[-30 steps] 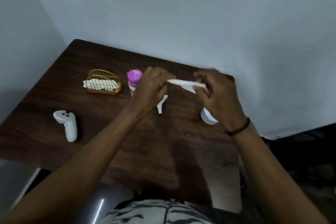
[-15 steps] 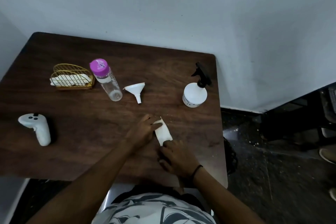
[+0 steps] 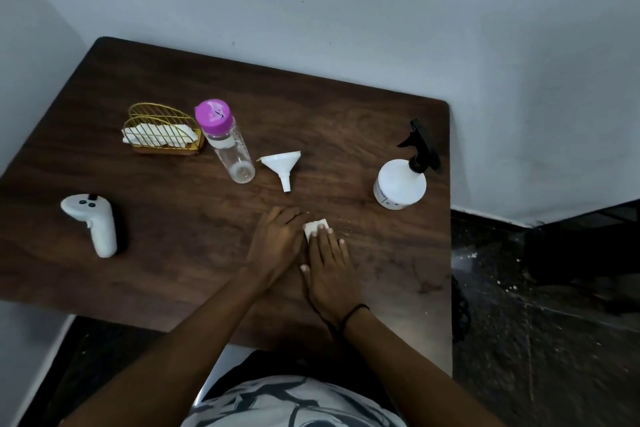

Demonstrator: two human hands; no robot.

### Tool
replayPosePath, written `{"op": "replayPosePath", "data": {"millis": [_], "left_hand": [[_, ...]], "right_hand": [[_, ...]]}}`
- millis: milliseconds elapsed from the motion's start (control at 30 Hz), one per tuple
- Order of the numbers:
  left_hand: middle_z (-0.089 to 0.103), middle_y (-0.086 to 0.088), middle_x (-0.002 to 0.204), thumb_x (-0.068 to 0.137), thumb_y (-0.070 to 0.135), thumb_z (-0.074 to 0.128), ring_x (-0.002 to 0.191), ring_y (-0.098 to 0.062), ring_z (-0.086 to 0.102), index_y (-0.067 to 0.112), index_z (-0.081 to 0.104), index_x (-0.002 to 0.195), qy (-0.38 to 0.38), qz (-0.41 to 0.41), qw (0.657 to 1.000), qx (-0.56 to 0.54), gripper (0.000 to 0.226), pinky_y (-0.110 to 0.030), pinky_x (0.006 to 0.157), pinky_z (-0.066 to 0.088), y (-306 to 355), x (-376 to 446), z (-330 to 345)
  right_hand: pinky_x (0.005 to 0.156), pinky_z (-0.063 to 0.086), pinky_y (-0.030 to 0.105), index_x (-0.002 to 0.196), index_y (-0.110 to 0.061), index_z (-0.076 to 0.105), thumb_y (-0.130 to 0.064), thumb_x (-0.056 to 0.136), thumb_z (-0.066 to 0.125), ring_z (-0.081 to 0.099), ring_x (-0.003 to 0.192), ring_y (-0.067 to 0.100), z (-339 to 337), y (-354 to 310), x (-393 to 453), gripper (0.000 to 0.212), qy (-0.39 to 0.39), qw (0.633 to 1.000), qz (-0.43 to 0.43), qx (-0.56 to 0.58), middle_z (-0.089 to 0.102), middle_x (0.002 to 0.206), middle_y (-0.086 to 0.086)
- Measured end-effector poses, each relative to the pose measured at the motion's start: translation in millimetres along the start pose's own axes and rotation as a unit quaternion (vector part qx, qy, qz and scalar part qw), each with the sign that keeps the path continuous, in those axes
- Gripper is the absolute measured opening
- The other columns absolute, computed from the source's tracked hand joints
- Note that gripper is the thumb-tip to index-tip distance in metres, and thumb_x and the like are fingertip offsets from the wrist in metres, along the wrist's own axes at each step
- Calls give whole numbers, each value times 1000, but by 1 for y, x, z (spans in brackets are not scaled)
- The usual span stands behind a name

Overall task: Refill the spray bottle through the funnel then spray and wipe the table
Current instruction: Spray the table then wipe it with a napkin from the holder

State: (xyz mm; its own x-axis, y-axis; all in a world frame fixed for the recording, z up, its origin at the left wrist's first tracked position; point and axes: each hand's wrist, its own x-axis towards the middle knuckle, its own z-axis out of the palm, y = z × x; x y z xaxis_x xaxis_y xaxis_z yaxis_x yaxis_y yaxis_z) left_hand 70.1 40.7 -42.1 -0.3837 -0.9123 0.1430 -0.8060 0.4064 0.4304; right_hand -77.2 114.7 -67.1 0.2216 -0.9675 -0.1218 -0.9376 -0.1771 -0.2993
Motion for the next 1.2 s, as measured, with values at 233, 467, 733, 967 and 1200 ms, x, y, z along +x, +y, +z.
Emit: {"op": "replayPosePath", "data": {"millis": [233, 467, 733, 967, 1200], "left_hand": [[71, -3, 111, 86, 16, 49, 95, -27, 63, 11, 72, 106, -2, 10, 1000, 21, 31, -43, 76, 52, 1, 20, 0], [72, -8, 107, 85, 9, 50, 94, -28, 64, 5, 72, 108, 25, 5, 1000, -2, 32, -36, 85, 48, -7, 29, 2], [71, -10, 113, 87, 10, 43, 101, -25, 63, 4, 69, 113, 58, -64, 995, -49, 37, -28, 94, 41, -30, 13, -9], [71, -10, 114, 88, 5, 59, 102, -25, 63, 4, 69, 113, 48, -68, 996, -42, 28, -32, 93, 45, -32, 18, -7], [72, -8, 110, 91, 14, 49, 99, -24, 64, 5, 70, 110, 32, -65, 996, -52, 30, -34, 89, 49, -26, 23, -2]], "right_hand": [[121, 2, 51, 154, -6, 25, -57, 96, 24, 12, 152, 26, -11, 24, 50, 77, 7, 998, 22, -57, 19, 162, 13], [120, 10, 53, 151, -1, 30, -60, 96, 31, 17, 150, 34, -10, 30, 24, 81, 43, 995, 76, -51, 22, 160, 21], [119, 9, 57, 155, -9, 22, -57, 97, 29, 7, 152, 23, -5, -6, 73, 76, 1, 995, -82, -55, 12, 164, 10], [121, 3, 56, 154, -5, 23, -66, 96, 21, 8, 152, 27, -22, 42, 63, 84, -5, 995, 2, -97, 15, 163, 13], [120, 0, 58, 153, -4, 28, -67, 95, 24, 7, 152, 26, -12, 12, 60, 86, -15, 997, -27, -74, 14, 163, 14]]}}
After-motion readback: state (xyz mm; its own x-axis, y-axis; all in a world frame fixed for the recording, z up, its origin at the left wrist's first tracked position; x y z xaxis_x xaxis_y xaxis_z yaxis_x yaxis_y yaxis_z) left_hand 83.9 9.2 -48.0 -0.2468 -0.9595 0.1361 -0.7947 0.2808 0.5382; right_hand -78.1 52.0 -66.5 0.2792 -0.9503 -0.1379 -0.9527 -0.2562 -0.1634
